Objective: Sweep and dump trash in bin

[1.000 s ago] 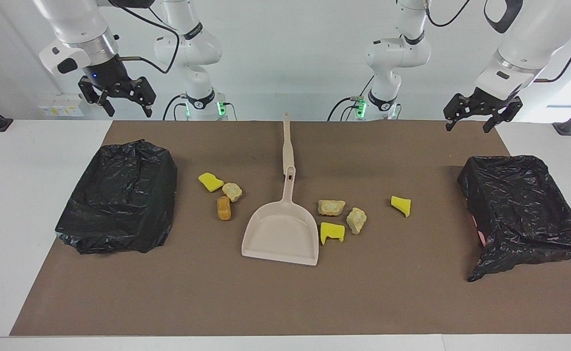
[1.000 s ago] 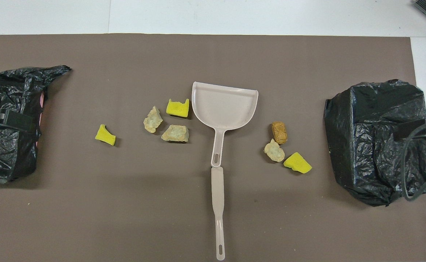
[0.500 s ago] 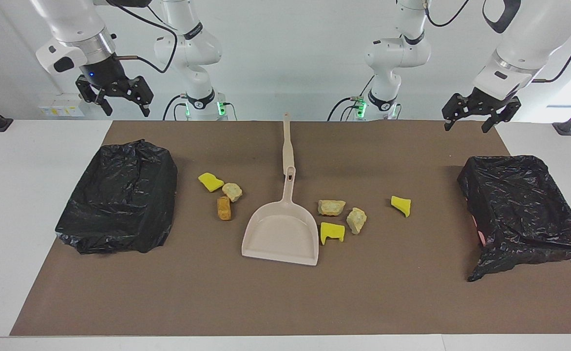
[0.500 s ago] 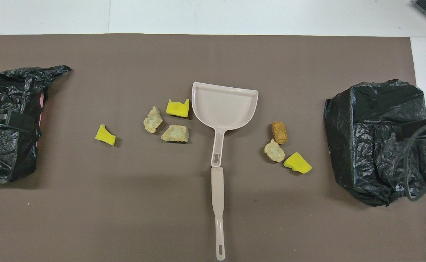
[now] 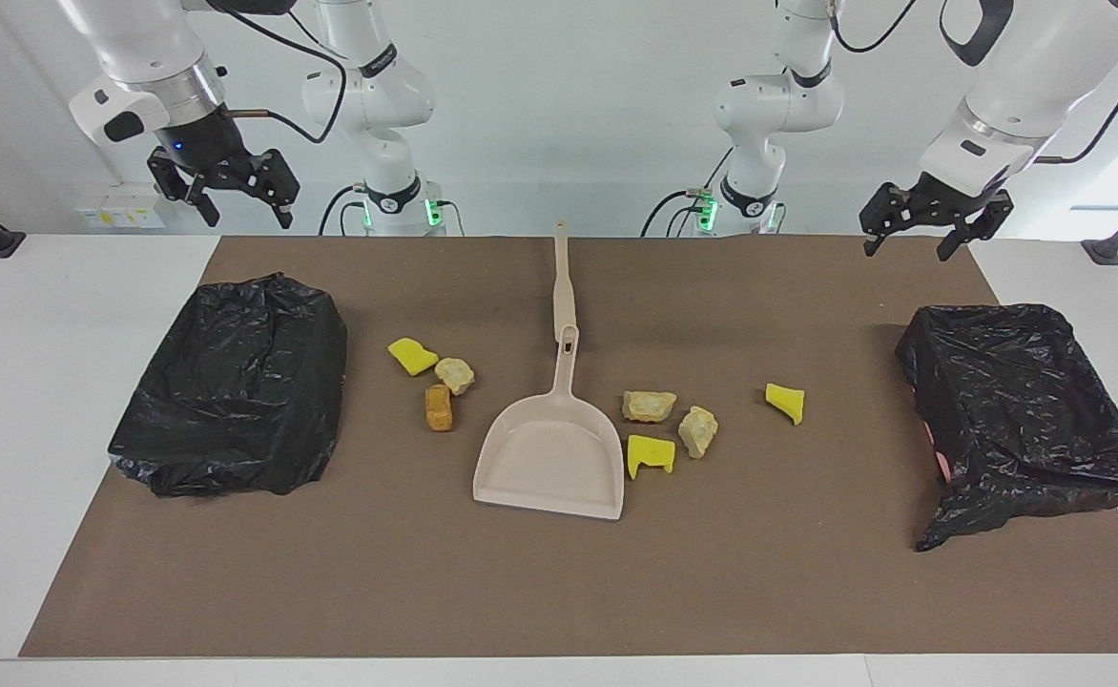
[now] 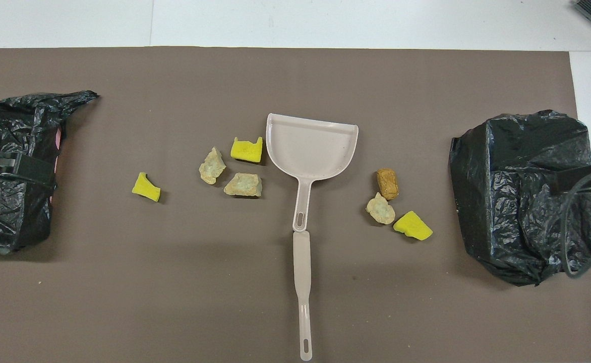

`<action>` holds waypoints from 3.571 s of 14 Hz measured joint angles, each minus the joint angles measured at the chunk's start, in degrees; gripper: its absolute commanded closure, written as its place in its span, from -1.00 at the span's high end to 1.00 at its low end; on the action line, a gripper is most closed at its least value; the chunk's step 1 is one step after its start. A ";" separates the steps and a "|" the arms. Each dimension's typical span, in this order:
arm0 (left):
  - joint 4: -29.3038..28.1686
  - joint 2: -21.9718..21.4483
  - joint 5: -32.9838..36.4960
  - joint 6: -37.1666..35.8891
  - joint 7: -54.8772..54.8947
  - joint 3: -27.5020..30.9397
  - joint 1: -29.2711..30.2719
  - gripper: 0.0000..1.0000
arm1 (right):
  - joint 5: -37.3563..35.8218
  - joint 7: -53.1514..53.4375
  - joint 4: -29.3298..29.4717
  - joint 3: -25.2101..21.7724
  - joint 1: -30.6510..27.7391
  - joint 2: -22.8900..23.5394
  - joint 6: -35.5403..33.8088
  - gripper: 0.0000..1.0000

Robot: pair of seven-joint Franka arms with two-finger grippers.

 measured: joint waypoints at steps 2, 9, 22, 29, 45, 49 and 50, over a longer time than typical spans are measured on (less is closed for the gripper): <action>-0.14 -0.06 -0.04 -0.01 0.09 0.00 0.00 1.00 | 0.00 0.00 -0.01 0.00 0.00 -0.01 0.00 1.00; -0.92 -0.46 -0.09 -0.02 0.27 -0.05 -0.02 1.00 | 0.00 0.00 -0.09 -0.01 -0.03 -0.05 0.00 1.00; -2.29 -0.85 -3.35 0.16 0.29 0.05 0.03 1.00 | 0.00 0.00 -0.23 -0.01 -0.03 -0.15 0.00 1.00; -11.13 -1.41 -6.38 8.04 -4.91 -0.80 -9.50 1.00 | 0.00 0.00 -0.25 -0.01 -0.04 -0.18 0.00 1.00; -33.83 0.93 -6.23 33.22 -37.61 -1.24 -48.56 1.00 | 0.00 0.00 -0.39 -0.02 -0.30 -0.26 0.00 1.00; -37.34 1.53 -6.21 37.66 -44.39 -1.22 -53.59 1.00 | 0.00 0.00 -0.41 -0.02 -0.30 -0.26 0.00 1.00; -38.00 1.83 -6.07 39.36 -46.92 -1.21 -54.14 1.00 | 0.00 0.00 -0.41 -0.02 -0.30 -0.27 0.00 1.00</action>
